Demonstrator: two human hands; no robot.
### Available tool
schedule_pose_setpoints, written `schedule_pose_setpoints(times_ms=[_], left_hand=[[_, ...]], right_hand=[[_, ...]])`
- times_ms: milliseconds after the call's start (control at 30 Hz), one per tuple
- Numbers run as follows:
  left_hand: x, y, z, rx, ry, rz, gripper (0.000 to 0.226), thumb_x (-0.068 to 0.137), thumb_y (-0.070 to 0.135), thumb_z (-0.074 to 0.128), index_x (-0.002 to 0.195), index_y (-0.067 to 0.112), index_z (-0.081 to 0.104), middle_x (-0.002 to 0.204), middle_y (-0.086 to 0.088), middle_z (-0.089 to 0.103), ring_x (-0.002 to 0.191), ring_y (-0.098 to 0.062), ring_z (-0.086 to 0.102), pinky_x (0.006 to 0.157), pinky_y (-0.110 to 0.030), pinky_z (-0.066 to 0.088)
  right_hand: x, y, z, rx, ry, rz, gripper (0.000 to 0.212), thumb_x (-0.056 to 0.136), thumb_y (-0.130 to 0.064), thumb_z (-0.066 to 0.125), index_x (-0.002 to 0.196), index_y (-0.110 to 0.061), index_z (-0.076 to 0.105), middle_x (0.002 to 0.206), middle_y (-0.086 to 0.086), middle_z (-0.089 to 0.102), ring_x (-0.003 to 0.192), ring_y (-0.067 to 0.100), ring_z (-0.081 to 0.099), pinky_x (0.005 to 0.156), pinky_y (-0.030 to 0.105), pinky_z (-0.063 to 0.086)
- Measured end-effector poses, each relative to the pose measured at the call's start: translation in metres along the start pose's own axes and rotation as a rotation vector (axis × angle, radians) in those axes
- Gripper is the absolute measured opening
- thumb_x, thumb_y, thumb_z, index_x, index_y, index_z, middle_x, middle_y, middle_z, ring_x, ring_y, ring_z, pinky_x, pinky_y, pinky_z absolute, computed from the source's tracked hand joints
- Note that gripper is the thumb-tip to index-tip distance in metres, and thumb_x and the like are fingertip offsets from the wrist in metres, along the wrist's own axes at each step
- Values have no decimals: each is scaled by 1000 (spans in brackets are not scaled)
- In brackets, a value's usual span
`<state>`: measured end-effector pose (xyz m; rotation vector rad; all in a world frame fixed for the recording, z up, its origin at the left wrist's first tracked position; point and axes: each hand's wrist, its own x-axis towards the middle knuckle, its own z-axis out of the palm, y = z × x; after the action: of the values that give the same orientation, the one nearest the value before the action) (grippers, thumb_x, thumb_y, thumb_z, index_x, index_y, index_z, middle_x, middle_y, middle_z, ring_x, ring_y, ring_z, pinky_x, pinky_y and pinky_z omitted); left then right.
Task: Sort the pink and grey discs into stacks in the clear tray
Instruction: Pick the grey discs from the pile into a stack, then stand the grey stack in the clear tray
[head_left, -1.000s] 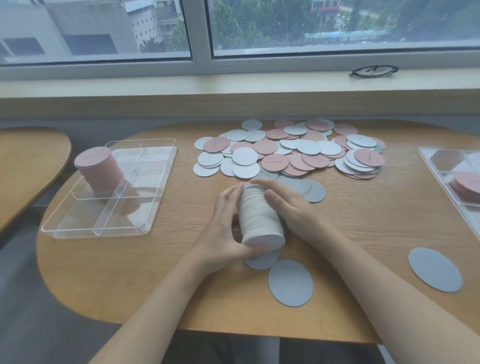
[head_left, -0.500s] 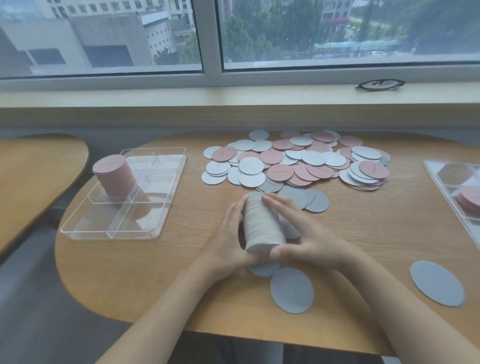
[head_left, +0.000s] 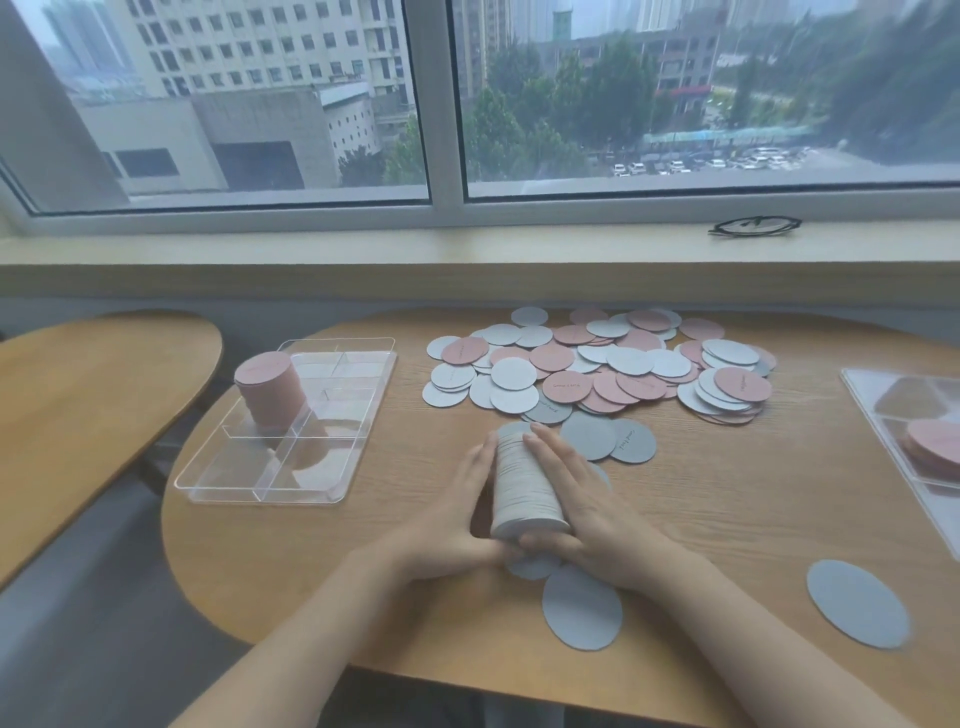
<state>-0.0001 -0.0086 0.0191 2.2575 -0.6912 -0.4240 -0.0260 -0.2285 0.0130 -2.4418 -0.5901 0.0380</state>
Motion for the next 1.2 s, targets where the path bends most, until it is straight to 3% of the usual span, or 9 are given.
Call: schedule_pose_setpoints(times_ms=[133,300,400,500,667,733,867,1033,1200], left_hand=[[-3,-11,-3,-52,119,73,113,77,35,85,161,26,10,160,20,20,148,1,25,122,-39,29],[-2,-15,3,-105,181,121,109,73,35,88,158,32,20,154,28,28,144,5,31,118,-28,31],[-2,-15,1,-194,227,130,102,75,25,85,158,29,26,153,22,35,145,-4,35,120,-36,33],[-9,-4,-21,-364,327,150,89,77,20,80,152,37,34,149,19,45,139,-7,45,116,-38,39],[-21,12,-89,-503,545,116,66,78,47,66,140,52,44,135,28,53,109,-11,67,86,-28,55],[-24,12,-122,-411,598,106,57,88,52,60,143,49,42,135,30,49,104,-6,67,86,-28,55],[-22,-6,-195,-305,585,36,45,100,55,45,143,63,33,137,23,52,115,-7,63,95,-40,57],[-9,-45,-278,-298,586,-83,35,108,40,37,138,58,43,124,1,65,96,-23,74,91,-48,58],[12,-91,-325,-257,504,-275,36,108,38,27,134,53,46,133,-1,59,93,-29,74,92,-47,58]], right_hand=[[-1,0,-5,35,4,-15,105,79,-67,65,155,-41,-2,159,-25,-17,149,-1,-5,121,35,17],[-11,3,-21,159,8,-38,96,78,-22,74,154,-41,18,161,-19,9,149,1,9,121,36,22],[-7,-3,-19,255,125,-32,85,74,-11,73,146,-37,37,155,-17,30,147,5,23,119,40,28],[13,-21,-23,460,213,-40,74,77,-13,73,140,-36,43,146,-10,46,140,15,39,114,45,34],[83,-68,-24,619,332,-93,59,82,-43,71,136,-42,45,140,-3,52,116,17,60,87,38,51],[118,-86,-23,657,364,-112,56,85,-55,66,136,-47,45,142,-5,48,114,17,62,86,42,53],[191,-125,-25,627,347,-172,47,96,-46,50,140,-57,37,142,-21,44,105,2,61,83,19,48],[285,-154,-18,568,228,-128,39,100,-56,40,137,-66,32,129,-10,56,108,13,58,90,44,51],[364,-161,6,661,104,-4,41,99,-43,39,140,-51,40,126,-10,60,110,17,60,78,32,50]])
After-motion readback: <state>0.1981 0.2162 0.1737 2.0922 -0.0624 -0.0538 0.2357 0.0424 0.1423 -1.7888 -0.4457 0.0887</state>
